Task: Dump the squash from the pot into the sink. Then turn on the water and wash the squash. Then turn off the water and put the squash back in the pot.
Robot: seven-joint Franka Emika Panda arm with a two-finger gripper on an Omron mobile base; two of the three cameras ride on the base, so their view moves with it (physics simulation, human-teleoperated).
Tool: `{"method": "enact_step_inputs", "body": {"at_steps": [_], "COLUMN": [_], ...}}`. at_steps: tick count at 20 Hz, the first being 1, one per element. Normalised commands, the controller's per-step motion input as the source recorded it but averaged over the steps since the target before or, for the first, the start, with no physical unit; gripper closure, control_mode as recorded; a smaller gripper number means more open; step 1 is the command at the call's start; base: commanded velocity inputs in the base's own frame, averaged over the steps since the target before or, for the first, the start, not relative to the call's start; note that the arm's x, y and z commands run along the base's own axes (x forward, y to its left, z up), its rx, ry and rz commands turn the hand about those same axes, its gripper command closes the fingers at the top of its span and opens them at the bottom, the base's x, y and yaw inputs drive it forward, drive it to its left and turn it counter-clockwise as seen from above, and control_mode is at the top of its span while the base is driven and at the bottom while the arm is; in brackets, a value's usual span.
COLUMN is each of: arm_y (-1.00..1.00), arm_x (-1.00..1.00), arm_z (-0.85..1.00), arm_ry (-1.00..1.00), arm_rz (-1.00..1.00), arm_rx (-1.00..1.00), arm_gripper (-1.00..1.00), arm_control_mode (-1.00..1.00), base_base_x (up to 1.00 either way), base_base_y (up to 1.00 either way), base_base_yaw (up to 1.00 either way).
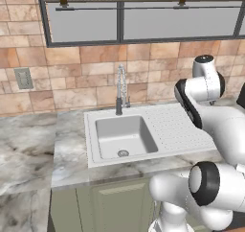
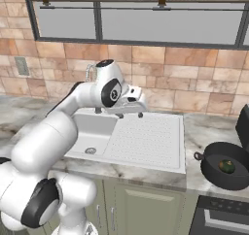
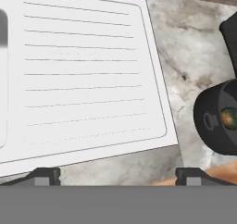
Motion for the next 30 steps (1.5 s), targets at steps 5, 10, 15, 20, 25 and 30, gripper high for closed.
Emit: {"method": "enact_step_inputs", "body": {"at_steps": [5, 10, 15, 20, 25, 30], "arm_y": [-0.68, -0.65, -0.64, -0.58, -0.53, -0.39], "arm_x": [0.0, 0.0, 0.0, 0.0, 0.0, 0.0], "arm_z": [-0.14, -0.11, -0.05, 0.0, -0.02, -0.1], "arm_ry": [0.0, 0.0, 0.0, 0.05, 0.06, 0.03], "arm_rz": [-0.02, -0.01, 0.0, -0.01, -0.02, -0.01], "arm_rx": [0.0, 0.0, 0.0, 0.02, 0.0, 0.0], "arm_gripper": [-1.0, -1.0, -1.0, -1.0, -1.0, -1.0], "arm_control_mode": [-1.0, -1.0, -1.0, -1.0, -1.0, -1.0], "base_base_x": [0.0, 0.0, 0.0, 0.0, 0.0, 0.0], "base_base_y": [0.0, 0.0, 0.0, 0.0, 0.0, 0.0], "base_base_yaw": [0.0, 0.0, 0.0, 0.0, 0.0, 0.0]}}
